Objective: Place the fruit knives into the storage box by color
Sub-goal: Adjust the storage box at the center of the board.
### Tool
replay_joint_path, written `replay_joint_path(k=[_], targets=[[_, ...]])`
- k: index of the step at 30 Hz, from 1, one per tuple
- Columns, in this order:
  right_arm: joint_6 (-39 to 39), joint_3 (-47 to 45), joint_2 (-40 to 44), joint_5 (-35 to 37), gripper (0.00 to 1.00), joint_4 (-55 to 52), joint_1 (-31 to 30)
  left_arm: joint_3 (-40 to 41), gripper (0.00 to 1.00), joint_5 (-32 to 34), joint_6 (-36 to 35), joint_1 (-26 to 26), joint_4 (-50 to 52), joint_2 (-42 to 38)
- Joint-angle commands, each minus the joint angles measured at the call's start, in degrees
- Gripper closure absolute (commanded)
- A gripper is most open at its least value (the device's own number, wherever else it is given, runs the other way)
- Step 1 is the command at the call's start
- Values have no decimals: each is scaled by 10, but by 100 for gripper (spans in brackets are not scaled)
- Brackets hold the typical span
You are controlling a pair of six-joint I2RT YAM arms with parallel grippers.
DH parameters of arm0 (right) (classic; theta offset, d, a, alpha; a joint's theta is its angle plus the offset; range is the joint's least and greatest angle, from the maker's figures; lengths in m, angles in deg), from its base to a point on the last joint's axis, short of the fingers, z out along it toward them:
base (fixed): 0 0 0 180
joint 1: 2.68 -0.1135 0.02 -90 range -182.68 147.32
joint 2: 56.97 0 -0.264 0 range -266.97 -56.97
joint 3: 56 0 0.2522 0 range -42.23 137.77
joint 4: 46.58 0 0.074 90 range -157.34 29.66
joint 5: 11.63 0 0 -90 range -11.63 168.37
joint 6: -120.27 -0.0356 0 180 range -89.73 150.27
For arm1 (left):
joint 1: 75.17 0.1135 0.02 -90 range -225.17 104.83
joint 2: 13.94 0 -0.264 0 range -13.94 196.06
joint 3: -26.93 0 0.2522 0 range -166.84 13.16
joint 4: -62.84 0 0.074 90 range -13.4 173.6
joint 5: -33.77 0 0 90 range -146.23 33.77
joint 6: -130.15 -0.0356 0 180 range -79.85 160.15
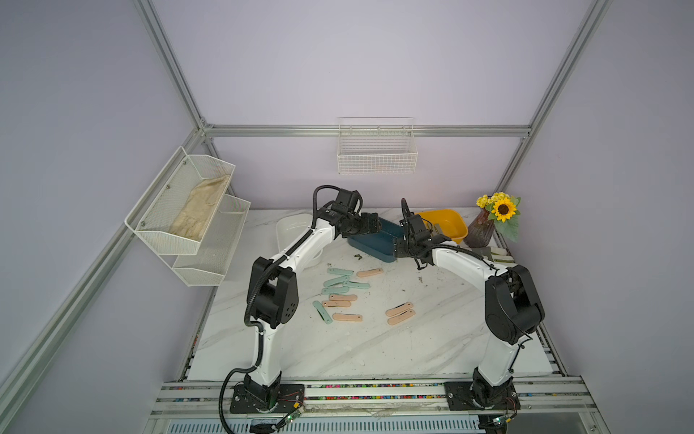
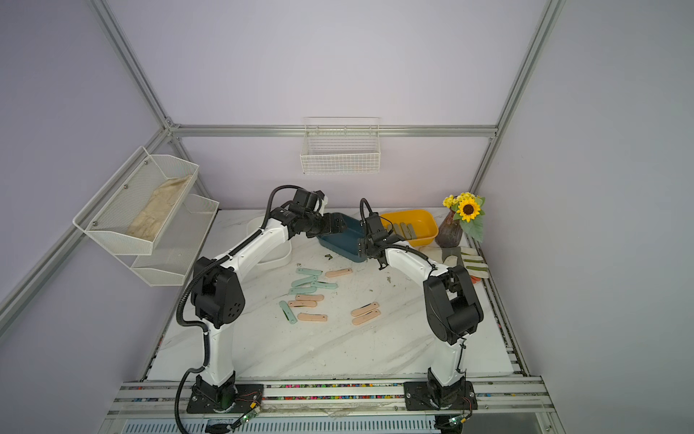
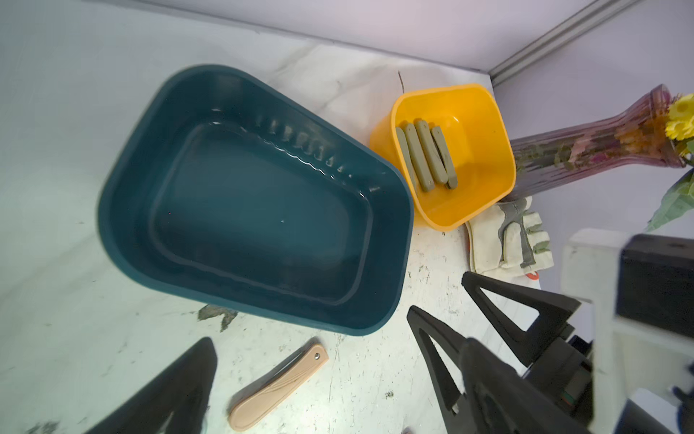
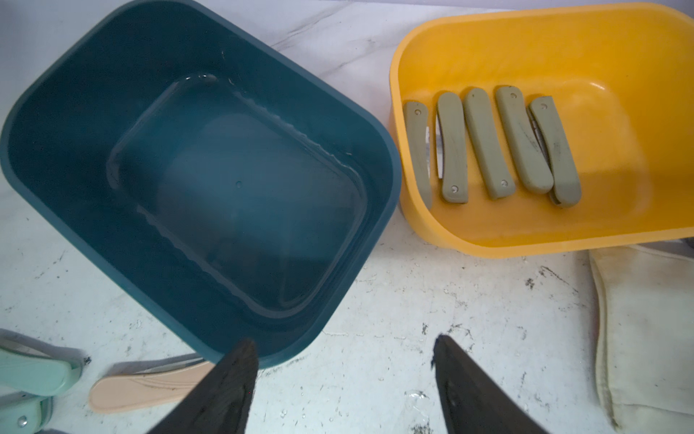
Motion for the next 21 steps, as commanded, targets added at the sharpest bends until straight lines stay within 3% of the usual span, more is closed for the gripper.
replay_joint_path(k=[1,9,21], targets=[[-6,-8,11,-7,23,9,6,26,0,59,27,12,22,-16],[-7,-18,25,-19,23,12,11,-32,0,100,39,28,88,59],[-13,-53,34,-35,23,26,12,-110,0,125,53,30,91,139]])
